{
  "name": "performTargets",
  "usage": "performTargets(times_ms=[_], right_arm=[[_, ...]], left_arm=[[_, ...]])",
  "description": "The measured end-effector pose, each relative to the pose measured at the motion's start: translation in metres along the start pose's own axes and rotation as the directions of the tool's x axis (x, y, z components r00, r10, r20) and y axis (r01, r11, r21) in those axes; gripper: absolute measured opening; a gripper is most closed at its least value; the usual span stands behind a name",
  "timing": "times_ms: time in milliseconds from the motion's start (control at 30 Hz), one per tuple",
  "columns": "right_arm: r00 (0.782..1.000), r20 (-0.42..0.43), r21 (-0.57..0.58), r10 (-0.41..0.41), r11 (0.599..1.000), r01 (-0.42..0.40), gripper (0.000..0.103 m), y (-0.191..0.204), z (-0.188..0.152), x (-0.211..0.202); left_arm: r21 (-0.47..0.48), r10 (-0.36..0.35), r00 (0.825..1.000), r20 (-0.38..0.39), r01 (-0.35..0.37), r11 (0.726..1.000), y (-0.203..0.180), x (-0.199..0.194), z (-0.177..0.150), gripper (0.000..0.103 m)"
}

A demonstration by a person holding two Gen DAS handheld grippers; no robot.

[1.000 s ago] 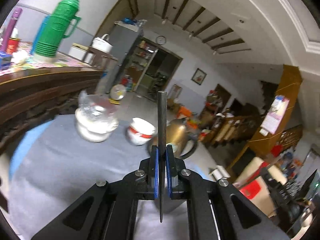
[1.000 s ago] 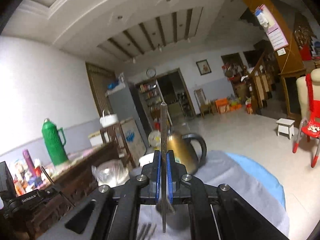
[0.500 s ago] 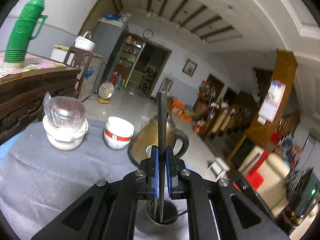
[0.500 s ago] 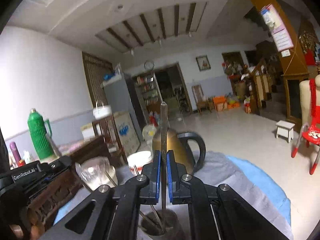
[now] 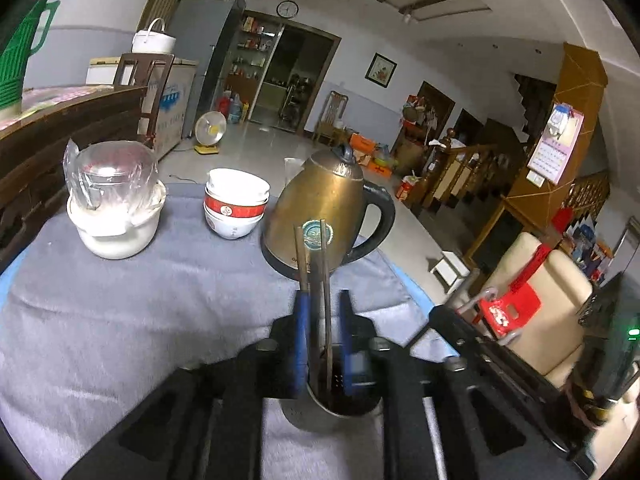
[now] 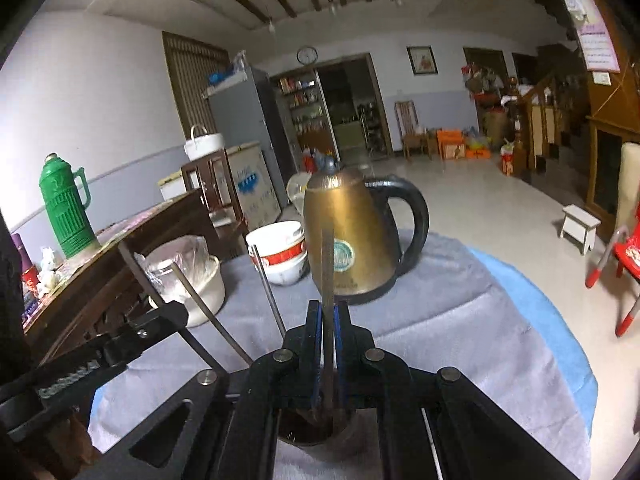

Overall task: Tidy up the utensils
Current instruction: 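Open both grippers over the cup and pull back toward the chopsticks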

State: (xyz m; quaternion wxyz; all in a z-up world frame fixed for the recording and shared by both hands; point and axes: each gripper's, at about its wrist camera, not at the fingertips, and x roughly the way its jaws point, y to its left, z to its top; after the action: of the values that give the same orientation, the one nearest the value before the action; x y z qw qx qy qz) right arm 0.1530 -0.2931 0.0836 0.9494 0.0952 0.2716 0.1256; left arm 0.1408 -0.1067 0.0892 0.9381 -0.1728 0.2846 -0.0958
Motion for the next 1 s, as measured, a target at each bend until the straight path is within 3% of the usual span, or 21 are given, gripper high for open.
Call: performTargets(times_ms=[33, 100, 133, 167, 200, 267, 333, 433, 567, 700, 867, 1000], right_arm=[[1.0, 0.004, 0.005, -0.008, 1.0, 0.008, 0.011, -0.001, 0.001, -0.004], [0.999, 0.038, 0.011, -0.028, 1.0, 0.027, 0.023, -0.002, 0.004, -0.017], [0.997, 0.063, 0.018, -0.037, 0.999, 0.036, 0.042, -0.002, 0.005, -0.028], [0.995, 0.094, 0.025, -0.043, 0.999, 0.04, 0.068, -0.001, 0.006, -0.041], [0.991, 0.126, 0.024, -0.046, 0.999, 0.043, 0.073, 0.0, 0.006, -0.053], [0.987, 0.154, 0.015, -0.05, 0.999, 0.048, 0.074, 0.004, 0.006, -0.07], [0.985, 0.164, 0.019, -0.052, 0.999, 0.049, 0.074, 0.006, -0.001, -0.085], [0.986, 0.157, 0.008, -0.055, 0.998, 0.055, 0.075, 0.01, -0.021, -0.096], [0.996, 0.039, -0.02, -0.074, 0.997, 0.075, 0.076, 0.013, -0.061, -0.077], [0.991, -0.067, -0.099, -0.119, 0.989, 0.112, 0.076, 0.019, -0.106, -0.05], [0.95, -0.265, -0.168, -0.168, 0.978, 0.126, 0.076, 0.018, -0.149, -0.012], [0.926, -0.326, -0.179, -0.191, 0.974, 0.138, 0.076, 0.012, -0.164, -0.002]], left_arm=[[-0.017, -0.008, 1.0, 0.012, 0.008, 1.0, 0.003, -0.01, 0.001, 0.054], [-0.037, -0.022, 0.997, 0.076, 0.025, 0.999, 0.008, -0.035, 0.005, 0.061], [-0.034, -0.015, 0.995, 0.096, 0.019, 0.999, 0.012, -0.043, 0.006, 0.063], [-0.027, -0.001, 0.992, 0.123, 0.004, 1.0, 0.015, -0.059, 0.006, 0.065], [-0.025, 0.004, 0.991, 0.136, -0.001, 1.0, 0.019, -0.067, 0.006, 0.068], [-0.023, 0.039, 0.983, 0.182, -0.036, 0.999, 0.031, -0.093, -0.001, 0.073], [-0.025, 0.078, 0.976, 0.203, -0.075, 0.997, 0.043, -0.108, -0.006, 0.084], [-0.029, 0.177, 0.96, 0.217, -0.175, 0.984, 0.07, -0.127, -0.026, 0.089], [-0.041, 0.286, 0.951, 0.115, -0.283, 0.958, 0.111, -0.115, -0.056, 0.09], [-0.032, 0.39, 0.921, -0.023, -0.39, 0.92, 0.144, -0.091, -0.093, 0.09], [0.0, 0.448, 0.882, -0.15, -0.453, 0.892, 0.166, -0.064, -0.125, 0.09], [0.032, 0.467, 0.863, -0.193, -0.47, 0.882, 0.167, -0.053, -0.137, 0.09]])
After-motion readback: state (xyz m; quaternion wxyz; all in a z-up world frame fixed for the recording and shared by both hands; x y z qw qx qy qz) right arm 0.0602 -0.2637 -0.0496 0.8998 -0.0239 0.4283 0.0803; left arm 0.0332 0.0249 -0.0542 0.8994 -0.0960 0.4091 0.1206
